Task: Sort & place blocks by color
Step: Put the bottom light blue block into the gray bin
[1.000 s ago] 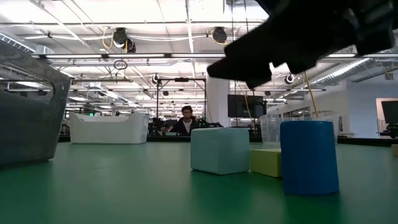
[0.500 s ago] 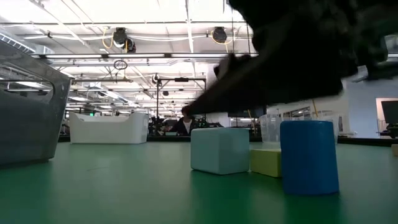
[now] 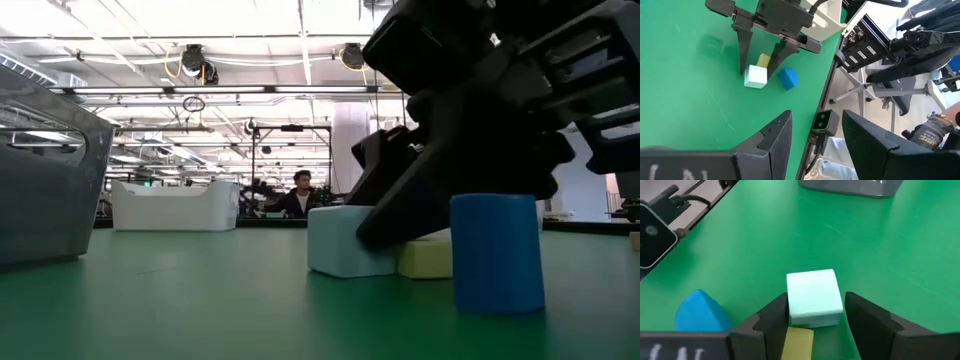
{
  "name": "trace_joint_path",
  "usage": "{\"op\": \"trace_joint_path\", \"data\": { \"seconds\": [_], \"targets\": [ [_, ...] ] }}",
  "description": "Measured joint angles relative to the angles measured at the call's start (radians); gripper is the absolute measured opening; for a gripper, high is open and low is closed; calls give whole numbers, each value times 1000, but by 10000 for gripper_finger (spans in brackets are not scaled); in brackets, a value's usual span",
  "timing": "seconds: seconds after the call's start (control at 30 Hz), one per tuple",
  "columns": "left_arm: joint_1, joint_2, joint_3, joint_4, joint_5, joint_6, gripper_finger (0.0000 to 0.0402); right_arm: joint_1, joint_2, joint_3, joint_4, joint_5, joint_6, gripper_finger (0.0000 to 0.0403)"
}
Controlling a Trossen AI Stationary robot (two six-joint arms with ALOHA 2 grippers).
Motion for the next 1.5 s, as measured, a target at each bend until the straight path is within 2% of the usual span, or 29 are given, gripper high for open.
{"op": "trace_joint_path", "data": {
  "seconds": [0.27, 0.4, 0.57, 0.73, 0.9, 0.97, 1.07, 1.17, 1.23, 1.33, 1.5],
  "targets": [
    [0, 0, 0, 0, 0, 2, 175, -7, 0, 0, 4, -1, 7, 118],
    [0, 0, 0, 0, 0, 3, 175, -8, -32, -2, -5, 0, 36, 118],
    [0, 0, 0, 0, -36, 17, 175, -24, -144, -2, -64, 1, 109, 128],
    [7, 0, 0, 1, -168, 22, 175, -40, -307, -2, -282, 1, 203, 131],
    [37, 7, 0, 29, -186, 99, 175, -36, -493, -2, -548, 57, 348, 124],
    [53, 31, 1, 98, -187, 198, 175, -24, -570, -2, -654, 59, 392, 129],
    [61, 79, 1, 224, -184, 426, 175, 9, -674, -1, -793, 55, 467, 138],
    [69, 133, 1, 321, -182, 653, 175, 58, -756, -1, -924, 49, 587, 141],
    [80, 169, 1, 364, -181, 750, 175, 100, -796, -1, -993, 29, 690, 139],
    [106, 200, 1, 373, -181, 762, 175, 173, -825, -1, -1067, -4, 835, 136],
    [157, 260, 1, 371, -168, 636, 175, 288, -816, -1, -1162, -28, 993, 140]
  ]
}}
